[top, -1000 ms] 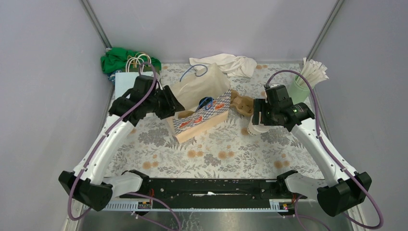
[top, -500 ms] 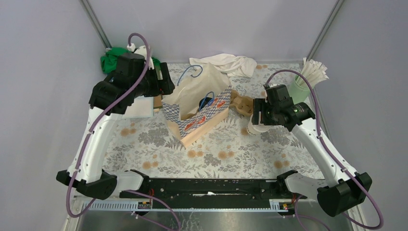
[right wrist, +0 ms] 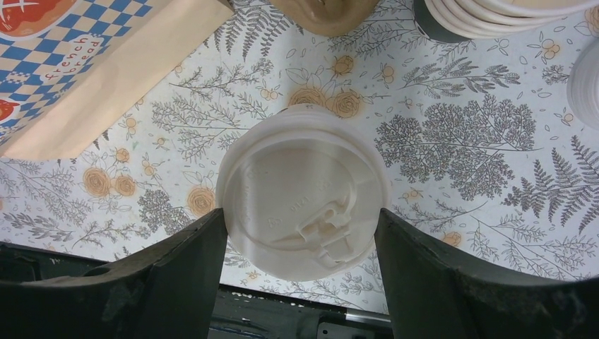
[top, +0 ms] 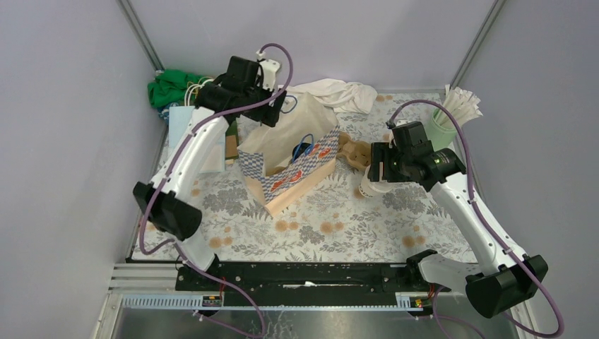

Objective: Pack the takeout coffee
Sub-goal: Place the coffee cup on the cup tray.

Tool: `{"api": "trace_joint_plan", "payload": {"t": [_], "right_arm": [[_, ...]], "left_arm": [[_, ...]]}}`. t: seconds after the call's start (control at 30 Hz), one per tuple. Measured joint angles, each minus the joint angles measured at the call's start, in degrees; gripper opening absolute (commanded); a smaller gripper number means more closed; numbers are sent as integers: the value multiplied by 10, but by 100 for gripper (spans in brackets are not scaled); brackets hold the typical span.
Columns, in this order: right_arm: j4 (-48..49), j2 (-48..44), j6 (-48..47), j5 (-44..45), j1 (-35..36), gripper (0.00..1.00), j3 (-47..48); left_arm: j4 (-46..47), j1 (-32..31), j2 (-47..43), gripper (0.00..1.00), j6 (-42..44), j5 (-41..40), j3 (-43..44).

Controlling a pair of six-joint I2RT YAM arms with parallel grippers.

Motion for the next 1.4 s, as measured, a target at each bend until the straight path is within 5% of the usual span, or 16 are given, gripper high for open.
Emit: {"api": "trace_joint_plan", "payload": {"t": [0.2,0.4,0.77,0.9,1.07,1.4], "right_arm": [[-5,0,0,-1,0,78,0],[-5,0,0,-1,0,77,0],[-5,2,6,-1,0,77,0],[-4,3,6,-1,0,77,0],[-1,3,7,0,0,77,-1],[7,5,7,1,0,76,-3]], "left_arm": [[-13,-1,67,52,30,2,43],[-21,0,82,0,10,0,47],[-28,69,-12,0,-198,38,-54],[-37,66,-45,22,-276,81,-78],[-39,63,-87,73,-360,130,-111],[-56,64,-118,99,-340,78,-83]]}}
